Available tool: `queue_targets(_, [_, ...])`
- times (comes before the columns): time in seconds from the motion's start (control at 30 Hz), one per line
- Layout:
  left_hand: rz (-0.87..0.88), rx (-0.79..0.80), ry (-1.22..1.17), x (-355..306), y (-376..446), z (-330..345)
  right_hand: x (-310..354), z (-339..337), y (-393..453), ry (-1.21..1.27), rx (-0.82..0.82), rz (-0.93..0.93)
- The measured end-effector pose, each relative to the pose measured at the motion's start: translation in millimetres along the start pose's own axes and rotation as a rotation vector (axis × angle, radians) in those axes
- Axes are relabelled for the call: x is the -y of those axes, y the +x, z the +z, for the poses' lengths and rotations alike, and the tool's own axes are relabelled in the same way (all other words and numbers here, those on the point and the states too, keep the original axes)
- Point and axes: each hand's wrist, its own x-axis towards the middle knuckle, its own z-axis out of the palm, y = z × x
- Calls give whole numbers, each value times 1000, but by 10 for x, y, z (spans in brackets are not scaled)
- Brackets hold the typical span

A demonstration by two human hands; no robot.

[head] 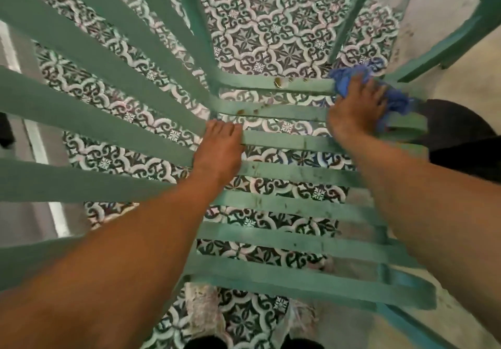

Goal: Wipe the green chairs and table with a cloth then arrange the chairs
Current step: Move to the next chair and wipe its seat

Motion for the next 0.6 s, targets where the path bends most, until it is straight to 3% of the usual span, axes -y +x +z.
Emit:
queue_targets(0.07, [21,-43,7,19,13,50,552,175,-169,27,-3,-118])
queue_targets(0.17, [3,10,77,27,7,90,1458,483,-509,67,58,-472])
queue_targets(0.27, [16,-13,86,46,19,115,1738,584,-608,128,136,-546])
queue_targets(0.37, [53,-54,19,55,53,138,1051,288,-469,71,64,-570])
queue_targets(0.53, [63,-70,43,14,19,88,-914,-310,-360,108,-171,-191])
queue_targets(0.6, [55,-56,11,27,23,74,-1091,-374,-277,96,-148,-21])
